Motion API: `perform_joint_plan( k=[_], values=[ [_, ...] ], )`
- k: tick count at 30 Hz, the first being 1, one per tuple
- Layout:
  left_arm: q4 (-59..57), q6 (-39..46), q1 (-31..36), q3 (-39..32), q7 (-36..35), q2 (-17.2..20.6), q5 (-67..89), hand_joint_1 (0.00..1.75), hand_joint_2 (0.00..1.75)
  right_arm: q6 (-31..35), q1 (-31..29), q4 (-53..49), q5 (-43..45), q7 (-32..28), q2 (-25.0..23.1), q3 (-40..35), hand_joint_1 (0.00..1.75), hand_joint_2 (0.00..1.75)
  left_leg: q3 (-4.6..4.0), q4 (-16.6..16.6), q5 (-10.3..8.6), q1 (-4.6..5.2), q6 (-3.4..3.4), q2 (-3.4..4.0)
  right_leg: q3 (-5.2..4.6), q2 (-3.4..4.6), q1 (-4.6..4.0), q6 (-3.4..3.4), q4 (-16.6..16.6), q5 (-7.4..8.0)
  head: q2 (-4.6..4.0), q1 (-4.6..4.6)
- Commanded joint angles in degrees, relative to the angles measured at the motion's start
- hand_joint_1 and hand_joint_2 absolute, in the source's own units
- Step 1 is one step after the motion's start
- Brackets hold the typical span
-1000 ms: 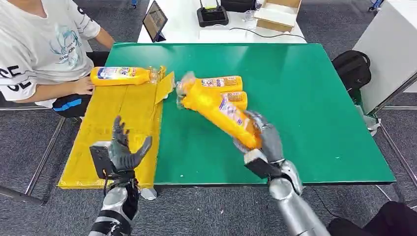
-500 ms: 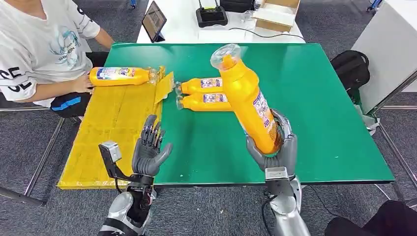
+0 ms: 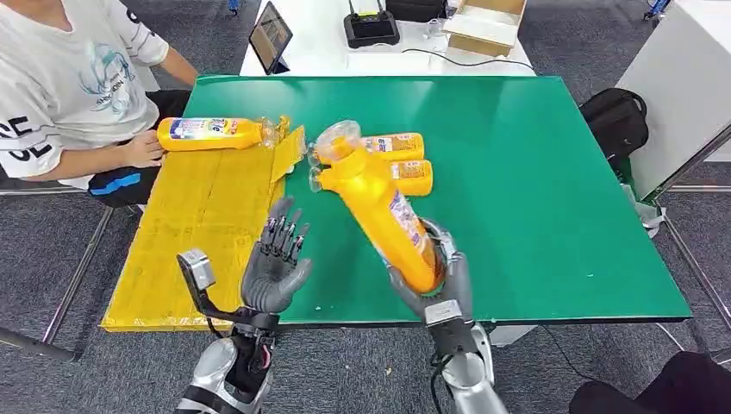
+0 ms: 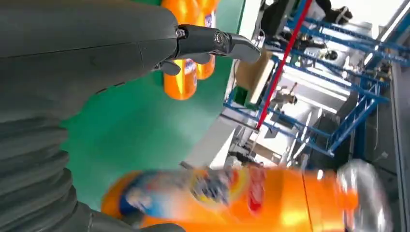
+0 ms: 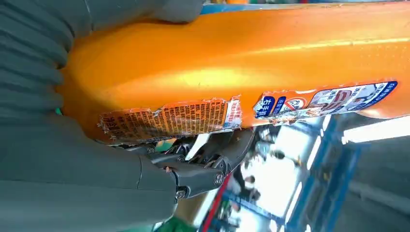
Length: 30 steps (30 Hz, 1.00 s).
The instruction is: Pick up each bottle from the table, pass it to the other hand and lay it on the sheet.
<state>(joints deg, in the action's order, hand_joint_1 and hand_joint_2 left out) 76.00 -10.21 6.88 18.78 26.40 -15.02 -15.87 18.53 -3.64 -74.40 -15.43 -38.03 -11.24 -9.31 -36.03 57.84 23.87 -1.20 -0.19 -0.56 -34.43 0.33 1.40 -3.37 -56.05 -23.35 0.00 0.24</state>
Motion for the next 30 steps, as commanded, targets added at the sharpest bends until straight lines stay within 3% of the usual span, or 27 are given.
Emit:
perform_joint_plan(
  k=[1,5,18,30],
  values=[
    [-1.7,-0.1,1.0,1.5,-0.3,2.1,-0.3,0.0,1.75,0.2,-2.0,8.0,0.3,-2.0,-0.5,-2.3,1.75,1.75,0.26,-0.1,0.07,-0.01,0.05,0.09,0.25,0.03,-0.04,0.12,0.1,-0.04,0.0,0.02],
    [-1.8,-0.1,1.0,1.5,-0.3,2.1,-0.3,0.0,1.75,-0.5,-2.1,8.3,-0.1,-1.9,-0.2,-3.0,1.75,1.75,0.22,-0.1,0.07,-0.01,0.05,0.12,0.21,0.07,-0.04,0.12,0.1,-0.03,0.0,0.0],
    [-11.2,-3.1,4.7,2.2,-3.8,0.8,-3.4,0.0,1.75,1.3,-6.3,23.5,-7.7,-1.1,-3.7,-18.1,1.75,1.75,0.38,-0.1,0.09,-0.05,0.06,0.17,0.33,0.08,-0.09,0.16,0.1,-0.05,0.0,0.02],
    [-13.0,-3.7,5.7,1.9,-4.7,0.7,-5.1,0.0,1.75,0.2,-7.9,30.7,-7.8,-0.9,-3.9,-21.5,1.75,1.75,0.18,-0.1,0.03,-0.05,0.02,0.01,0.15,-0.09,-0.08,0.14,0.1,-0.05,0.0,0.0]
  ],
)
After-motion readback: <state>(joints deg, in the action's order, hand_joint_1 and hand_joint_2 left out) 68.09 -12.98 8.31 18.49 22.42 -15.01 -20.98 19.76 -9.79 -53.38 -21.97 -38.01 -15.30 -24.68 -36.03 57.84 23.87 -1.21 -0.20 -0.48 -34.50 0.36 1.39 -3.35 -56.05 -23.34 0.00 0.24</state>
